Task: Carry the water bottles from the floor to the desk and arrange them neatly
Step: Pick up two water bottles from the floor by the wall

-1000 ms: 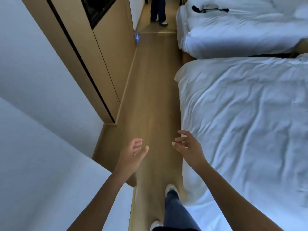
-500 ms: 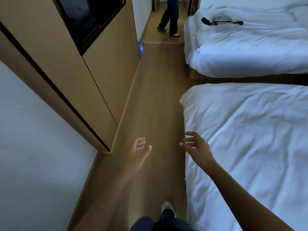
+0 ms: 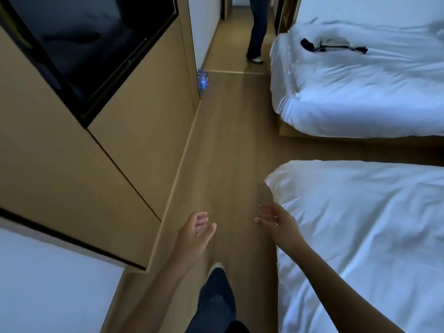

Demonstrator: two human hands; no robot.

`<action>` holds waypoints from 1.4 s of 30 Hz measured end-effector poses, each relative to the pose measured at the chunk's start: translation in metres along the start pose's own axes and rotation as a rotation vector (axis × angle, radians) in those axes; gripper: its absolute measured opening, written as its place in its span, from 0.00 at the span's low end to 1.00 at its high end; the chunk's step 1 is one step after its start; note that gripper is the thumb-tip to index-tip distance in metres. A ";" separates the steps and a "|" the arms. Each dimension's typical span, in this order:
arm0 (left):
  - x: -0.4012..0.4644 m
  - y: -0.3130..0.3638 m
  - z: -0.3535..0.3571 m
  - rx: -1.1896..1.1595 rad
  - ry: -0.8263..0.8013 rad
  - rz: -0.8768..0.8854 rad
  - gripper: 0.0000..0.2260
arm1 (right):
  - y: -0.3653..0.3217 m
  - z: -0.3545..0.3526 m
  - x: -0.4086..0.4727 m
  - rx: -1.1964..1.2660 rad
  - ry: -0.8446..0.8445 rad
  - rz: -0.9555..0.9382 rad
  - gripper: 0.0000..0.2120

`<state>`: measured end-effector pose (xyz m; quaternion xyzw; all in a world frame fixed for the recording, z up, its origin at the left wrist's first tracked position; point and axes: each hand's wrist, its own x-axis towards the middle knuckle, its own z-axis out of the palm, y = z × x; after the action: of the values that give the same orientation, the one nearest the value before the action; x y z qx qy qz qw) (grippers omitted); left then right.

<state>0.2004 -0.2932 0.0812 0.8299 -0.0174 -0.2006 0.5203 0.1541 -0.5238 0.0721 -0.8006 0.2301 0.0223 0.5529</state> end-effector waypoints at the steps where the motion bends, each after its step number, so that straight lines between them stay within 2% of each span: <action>1: 0.026 0.007 -0.006 0.004 -0.006 -0.004 0.19 | -0.010 0.002 0.026 -0.009 -0.004 0.000 0.15; 7: 0.171 0.052 -0.038 0.065 -0.021 0.040 0.16 | -0.068 0.009 0.158 -0.041 -0.008 0.006 0.14; 12: 0.263 0.075 -0.043 0.074 -0.034 0.038 0.11 | -0.090 0.005 0.248 -0.064 -0.021 0.019 0.12; 18: 0.396 0.109 -0.024 0.082 -0.049 0.022 0.12 | -0.102 -0.016 0.384 -0.097 -0.049 0.027 0.13; 29: 0.640 0.245 -0.003 0.076 0.041 0.061 0.13 | -0.176 -0.098 0.643 -0.170 -0.054 0.000 0.11; 42: 0.900 0.312 -0.007 0.081 -0.052 0.057 0.13 | -0.244 -0.116 0.896 -0.116 -0.037 0.014 0.13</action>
<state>1.0860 -0.6443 0.0724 0.8438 -0.0629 -0.2064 0.4913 1.0253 -0.8667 0.0710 -0.8292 0.2238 0.0542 0.5093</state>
